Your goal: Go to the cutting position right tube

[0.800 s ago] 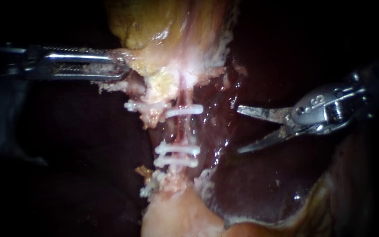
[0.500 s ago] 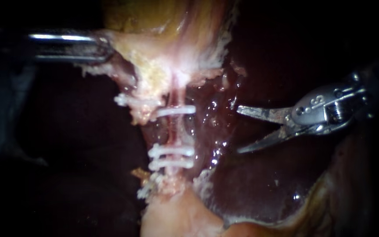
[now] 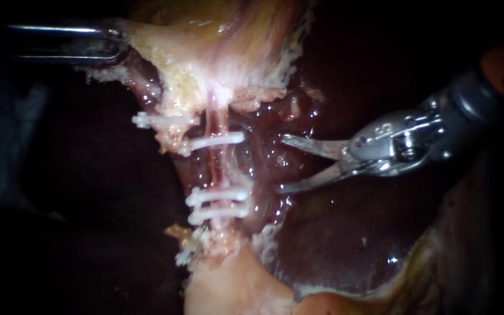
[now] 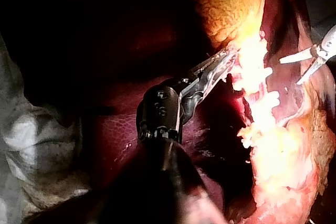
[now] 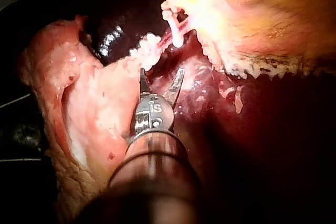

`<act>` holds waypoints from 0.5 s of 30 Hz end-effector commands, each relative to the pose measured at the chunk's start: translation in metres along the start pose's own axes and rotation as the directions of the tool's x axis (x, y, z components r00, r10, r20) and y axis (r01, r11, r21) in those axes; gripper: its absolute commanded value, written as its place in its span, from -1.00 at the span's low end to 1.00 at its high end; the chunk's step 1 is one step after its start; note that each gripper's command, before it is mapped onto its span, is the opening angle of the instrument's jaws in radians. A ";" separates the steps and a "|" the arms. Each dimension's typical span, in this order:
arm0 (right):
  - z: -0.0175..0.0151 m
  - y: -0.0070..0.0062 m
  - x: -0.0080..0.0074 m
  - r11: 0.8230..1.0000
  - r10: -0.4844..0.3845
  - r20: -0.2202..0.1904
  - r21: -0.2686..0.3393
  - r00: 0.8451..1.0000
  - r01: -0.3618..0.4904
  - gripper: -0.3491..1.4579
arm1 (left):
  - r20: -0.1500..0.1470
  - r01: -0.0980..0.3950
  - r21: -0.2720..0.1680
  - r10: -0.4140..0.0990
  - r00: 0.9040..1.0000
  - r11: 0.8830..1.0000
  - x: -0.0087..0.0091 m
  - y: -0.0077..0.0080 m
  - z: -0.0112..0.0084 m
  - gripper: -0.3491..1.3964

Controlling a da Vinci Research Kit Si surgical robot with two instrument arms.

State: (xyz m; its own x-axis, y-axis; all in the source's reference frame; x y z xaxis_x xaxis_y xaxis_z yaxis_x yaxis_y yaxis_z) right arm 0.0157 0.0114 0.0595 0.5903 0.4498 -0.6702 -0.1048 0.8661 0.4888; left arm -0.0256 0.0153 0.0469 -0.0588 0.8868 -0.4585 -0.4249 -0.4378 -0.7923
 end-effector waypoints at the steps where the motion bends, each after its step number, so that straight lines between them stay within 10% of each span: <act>1: 0.0007 0.0000 -0.0001 1.000 0.006 -0.009 0.017 1.000 -0.006 0.99 | 0.000 -0.001 0.002 0.001 1.000 1.000 0.0000 0.0000 0.0000 -1.00; 15: 0.0069 0.0001 0.0012 0.988 0.065 -0.083 0.148 0.994 -0.052 0.95 | 0.000 -0.001 0.000 0.001 1.000 1.000 -0.0002 0.0001 0.0001 -1.00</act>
State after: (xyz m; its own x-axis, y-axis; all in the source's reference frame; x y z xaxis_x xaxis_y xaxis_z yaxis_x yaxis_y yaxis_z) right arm 0.0222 0.0105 0.0626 0.5062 0.5230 -0.6857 -0.0062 0.7973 0.6035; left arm -0.0256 0.0151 0.0469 -0.0591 0.8863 -0.4594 -0.4259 -0.4386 -0.7914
